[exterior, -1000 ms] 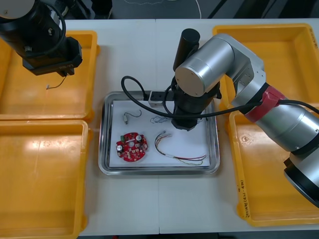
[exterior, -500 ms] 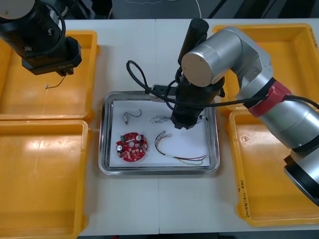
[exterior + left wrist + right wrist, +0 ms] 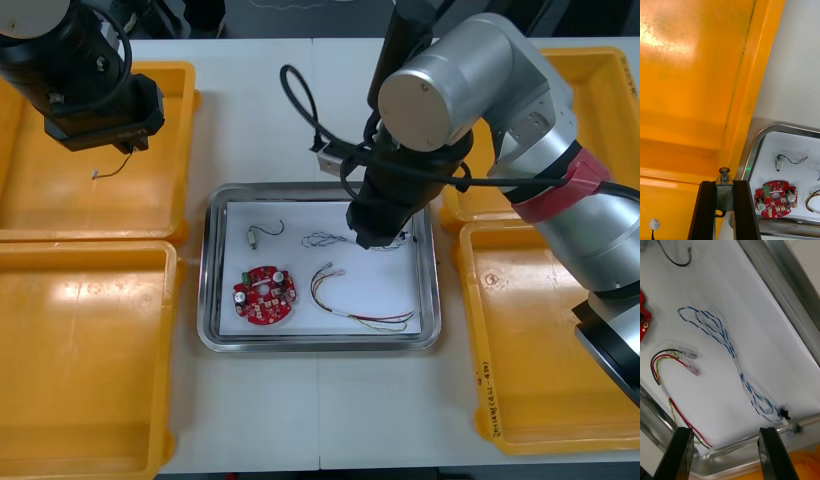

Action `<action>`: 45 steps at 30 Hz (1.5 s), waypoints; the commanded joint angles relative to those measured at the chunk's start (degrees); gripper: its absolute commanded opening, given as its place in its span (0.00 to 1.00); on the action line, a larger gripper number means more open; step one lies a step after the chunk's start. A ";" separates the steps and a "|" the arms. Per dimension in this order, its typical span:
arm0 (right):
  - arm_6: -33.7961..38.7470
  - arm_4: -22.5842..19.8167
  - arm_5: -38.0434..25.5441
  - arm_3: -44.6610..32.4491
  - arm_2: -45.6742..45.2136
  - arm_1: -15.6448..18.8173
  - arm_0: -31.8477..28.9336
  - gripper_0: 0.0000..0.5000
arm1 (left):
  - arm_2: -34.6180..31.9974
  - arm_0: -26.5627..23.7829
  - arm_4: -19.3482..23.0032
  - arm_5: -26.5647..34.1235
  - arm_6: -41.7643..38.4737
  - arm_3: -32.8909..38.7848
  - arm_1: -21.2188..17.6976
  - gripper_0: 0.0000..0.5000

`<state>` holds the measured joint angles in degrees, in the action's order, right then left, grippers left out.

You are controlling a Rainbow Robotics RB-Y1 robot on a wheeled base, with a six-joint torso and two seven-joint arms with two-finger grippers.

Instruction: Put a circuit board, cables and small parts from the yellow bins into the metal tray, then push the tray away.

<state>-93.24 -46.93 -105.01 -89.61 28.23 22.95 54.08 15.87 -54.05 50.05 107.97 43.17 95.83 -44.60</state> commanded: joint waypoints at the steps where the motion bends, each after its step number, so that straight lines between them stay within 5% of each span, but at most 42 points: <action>1: 3.85 0.70 -4.59 -1.79 -6.17 1.66 0.06 1.00 | -1.89 0.00 1.19 0.49 -3.88 2.08 -2.34 0.00; 12: 14.93 1.41 -4.99 -8.91 -8.99 6.76 -4.69 1.00 | -2.07 1.93 -0.13 1.72 -5.29 6.48 -0.75 0.00; 22: 23.28 -0.53 -4.99 -17.00 -14.52 11.42 -11.81 1.00 | -7.78 9.67 -5.49 1.72 -6.61 15.80 5.66 0.00; 31: 24.07 -6.85 -4.99 -19.11 -23.75 14.84 -16.55 1.00 | -7.60 10.90 -11.29 2.03 -7.75 18.78 12.52 0.00; 45: 27.15 -7.47 -4.99 -27.63 -30.26 20.47 -28.15 1.00 | -3.21 10.54 -17.97 2.03 -10.21 18.08 18.84 0.00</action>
<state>-68.21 -53.86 -109.76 -114.79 1.46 40.92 28.82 11.74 -43.02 33.79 109.58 38.45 112.83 -28.58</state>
